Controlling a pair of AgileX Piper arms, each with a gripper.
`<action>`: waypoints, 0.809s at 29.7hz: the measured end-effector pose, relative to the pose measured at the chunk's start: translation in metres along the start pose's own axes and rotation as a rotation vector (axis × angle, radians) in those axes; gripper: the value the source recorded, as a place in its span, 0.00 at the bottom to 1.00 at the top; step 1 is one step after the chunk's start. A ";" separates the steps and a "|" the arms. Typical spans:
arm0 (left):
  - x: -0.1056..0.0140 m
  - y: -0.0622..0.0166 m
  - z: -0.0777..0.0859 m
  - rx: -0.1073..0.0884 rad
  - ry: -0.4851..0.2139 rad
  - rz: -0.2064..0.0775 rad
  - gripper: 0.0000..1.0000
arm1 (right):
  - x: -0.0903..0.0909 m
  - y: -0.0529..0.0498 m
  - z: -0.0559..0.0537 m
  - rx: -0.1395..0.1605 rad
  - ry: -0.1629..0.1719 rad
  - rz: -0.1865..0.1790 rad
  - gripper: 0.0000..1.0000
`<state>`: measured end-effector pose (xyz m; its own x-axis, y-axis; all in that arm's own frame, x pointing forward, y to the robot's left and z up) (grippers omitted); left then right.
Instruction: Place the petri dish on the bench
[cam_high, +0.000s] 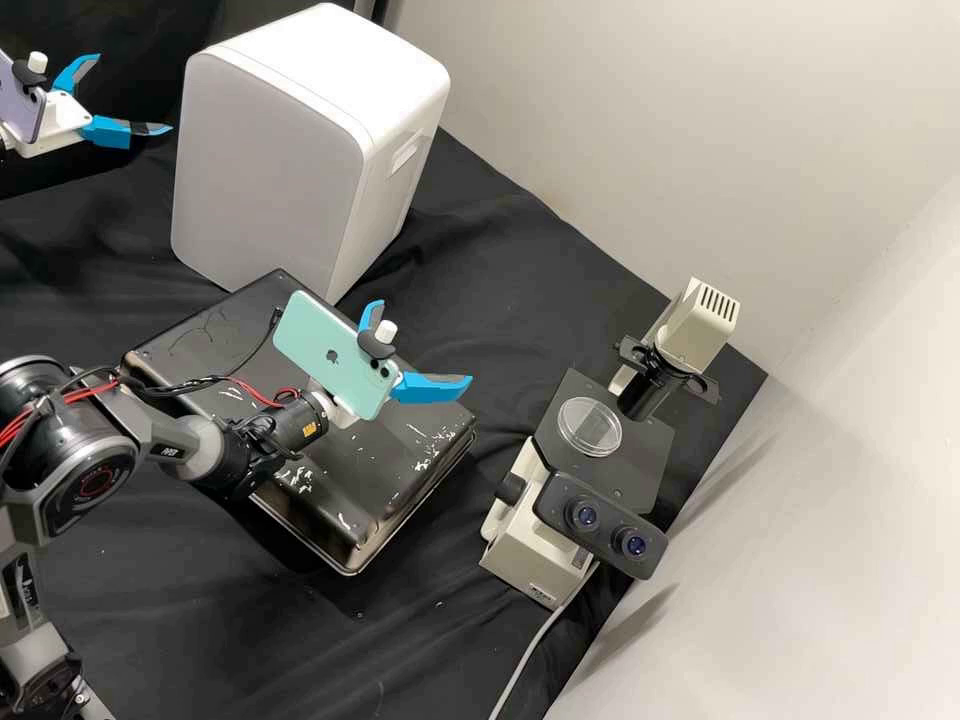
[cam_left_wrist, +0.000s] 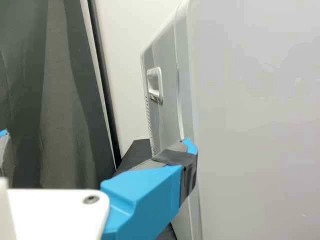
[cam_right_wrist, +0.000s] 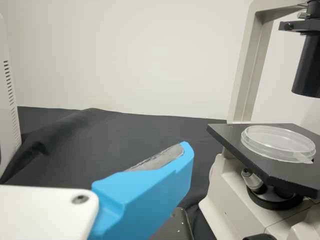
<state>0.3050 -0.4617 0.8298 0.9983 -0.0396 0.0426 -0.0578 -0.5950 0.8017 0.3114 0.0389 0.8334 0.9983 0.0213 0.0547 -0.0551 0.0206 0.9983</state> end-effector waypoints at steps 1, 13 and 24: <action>0.000 0.0000 0.000 0.000 0.000 0.000 1.00 | 0.000 0.000 0.000 0.000 0.000 0.000 1.00; 0.000 0.0000 0.000 0.000 0.000 0.000 1.00 | 0.000 0.000 0.000 0.000 0.000 0.000 1.00; -0.010 -0.0079 0.027 0.031 -0.131 -0.034 1.00 | 0.000 0.000 0.000 0.000 0.000 0.000 1.00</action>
<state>0.2948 -0.4782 0.8069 0.9904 -0.1225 -0.0645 -0.0261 -0.6225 0.7822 0.3114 0.0389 0.8334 0.9983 0.0213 0.0547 -0.0551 0.0206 0.9983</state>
